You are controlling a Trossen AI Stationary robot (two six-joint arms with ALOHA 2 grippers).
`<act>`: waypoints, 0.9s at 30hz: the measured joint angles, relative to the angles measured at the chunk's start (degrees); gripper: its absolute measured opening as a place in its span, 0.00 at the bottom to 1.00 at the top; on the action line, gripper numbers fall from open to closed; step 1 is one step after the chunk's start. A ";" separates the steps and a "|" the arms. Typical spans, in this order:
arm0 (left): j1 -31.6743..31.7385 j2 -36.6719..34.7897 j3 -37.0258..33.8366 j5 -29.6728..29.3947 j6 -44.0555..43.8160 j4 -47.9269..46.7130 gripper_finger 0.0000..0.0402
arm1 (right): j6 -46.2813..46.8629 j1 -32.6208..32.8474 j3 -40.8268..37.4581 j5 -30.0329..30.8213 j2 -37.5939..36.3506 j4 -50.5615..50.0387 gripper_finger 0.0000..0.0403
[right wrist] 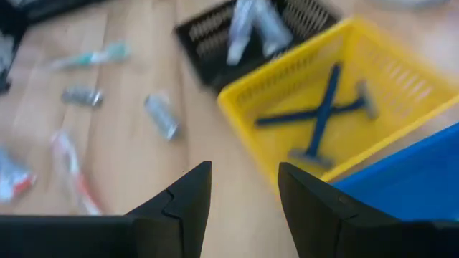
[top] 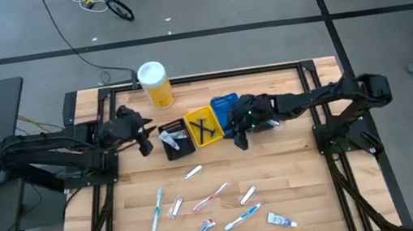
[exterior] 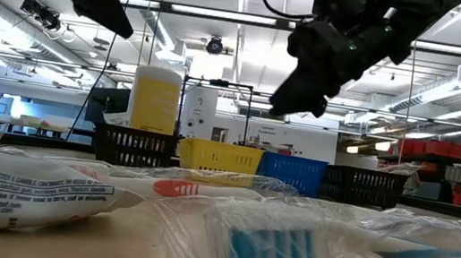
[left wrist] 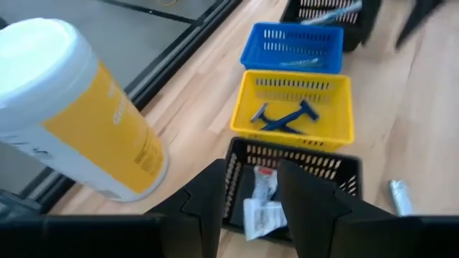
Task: Pick & Place Travel size toiletries
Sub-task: Put the silver nail cutter into the blue basket
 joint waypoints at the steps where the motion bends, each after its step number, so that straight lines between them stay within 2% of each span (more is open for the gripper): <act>1: 0.00 0.00 0.00 0.44 -0.27 0.64 0.33 | 0.12 0.80 0.00 0.01 0.00 -1.50 0.42; 10: -0.02 2.95 0.00 8.11 3.50 11.43 0.33 | 6.71 10.14 0.00 0.22 0.00 -8.57 0.43; 13: -0.04 5.30 0.00 10.09 3.51 14.34 0.33 | 9.74 13.59 0.00 2.63 0.02 -10.09 0.43; 19: -1.40 12.02 0.00 11.57 2.59 15.57 0.33 | 16.06 19.77 -0.93 8.46 0.02 -10.48 0.43; 25: -4.61 19.11 0.00 11.72 2.27 16.78 0.33 | 19.86 23.53 -1.05 8.63 0.04 -10.43 0.43; 27: -5.88 21.38 0.00 11.70 2.31 19.81 0.33 | 20.06 24.39 -1.05 8.63 0.04 -10.72 0.43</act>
